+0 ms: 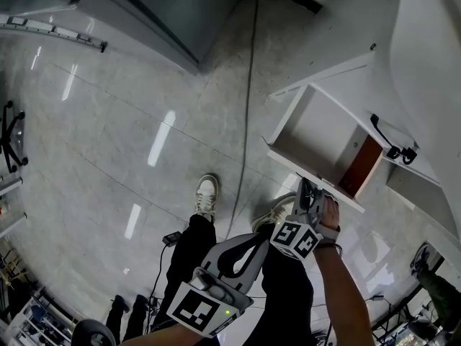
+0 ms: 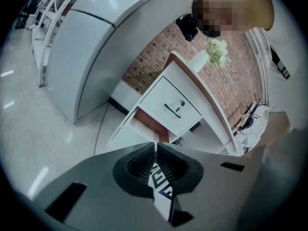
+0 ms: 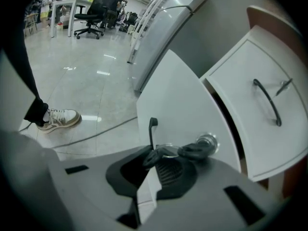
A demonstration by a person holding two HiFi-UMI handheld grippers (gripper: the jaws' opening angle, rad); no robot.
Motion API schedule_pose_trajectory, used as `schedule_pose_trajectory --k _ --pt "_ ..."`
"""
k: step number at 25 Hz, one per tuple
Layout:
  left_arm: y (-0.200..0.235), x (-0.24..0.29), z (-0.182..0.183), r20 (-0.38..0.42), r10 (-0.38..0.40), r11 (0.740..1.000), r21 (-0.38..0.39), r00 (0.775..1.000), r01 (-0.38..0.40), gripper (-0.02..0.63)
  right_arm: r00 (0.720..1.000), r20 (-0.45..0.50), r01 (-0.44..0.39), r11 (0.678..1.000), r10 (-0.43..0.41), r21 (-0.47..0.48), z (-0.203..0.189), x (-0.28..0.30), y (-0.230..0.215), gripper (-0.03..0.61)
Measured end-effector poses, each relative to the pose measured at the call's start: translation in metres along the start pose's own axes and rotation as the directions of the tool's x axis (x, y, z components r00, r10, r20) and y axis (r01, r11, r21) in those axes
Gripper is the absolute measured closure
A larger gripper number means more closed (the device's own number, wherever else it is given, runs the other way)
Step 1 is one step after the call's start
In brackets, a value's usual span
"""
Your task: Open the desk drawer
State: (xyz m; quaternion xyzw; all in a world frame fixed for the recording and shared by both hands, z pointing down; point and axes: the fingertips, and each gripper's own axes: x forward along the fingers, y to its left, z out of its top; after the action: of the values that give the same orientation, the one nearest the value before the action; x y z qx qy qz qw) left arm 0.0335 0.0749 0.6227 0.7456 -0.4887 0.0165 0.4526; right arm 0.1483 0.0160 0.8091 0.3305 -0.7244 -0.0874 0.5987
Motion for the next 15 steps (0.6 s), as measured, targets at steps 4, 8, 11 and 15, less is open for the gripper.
schedule_pose_trajectory --k 4,8,11,15 --pt "0.002 0.000 -0.002 -0.007 0.011 1.000 -0.008 1.000 -0.011 0.592 1.000 -0.002 0.002 1.000 -0.002 0.001 0.000 0.000 0.002 0.551" --pt "0.002 0.002 0.003 -0.004 0.012 1.000 0.000 1.000 -0.012 0.592 0.999 -0.004 0.042 0.999 -0.041 0.036 0.003 -0.001 -0.003 0.543" --pt "0.003 0.000 0.010 0.006 0.018 1.000 0.006 1.000 -0.018 0.592 0.999 -0.021 0.041 0.995 -0.039 0.096 0.001 -0.005 -0.003 0.529" --pt "0.008 -0.001 0.014 0.001 0.029 1.000 0.008 1.000 -0.030 0.592 0.999 -0.025 0.050 0.993 -0.048 0.108 0.000 -0.013 -0.004 0.529"
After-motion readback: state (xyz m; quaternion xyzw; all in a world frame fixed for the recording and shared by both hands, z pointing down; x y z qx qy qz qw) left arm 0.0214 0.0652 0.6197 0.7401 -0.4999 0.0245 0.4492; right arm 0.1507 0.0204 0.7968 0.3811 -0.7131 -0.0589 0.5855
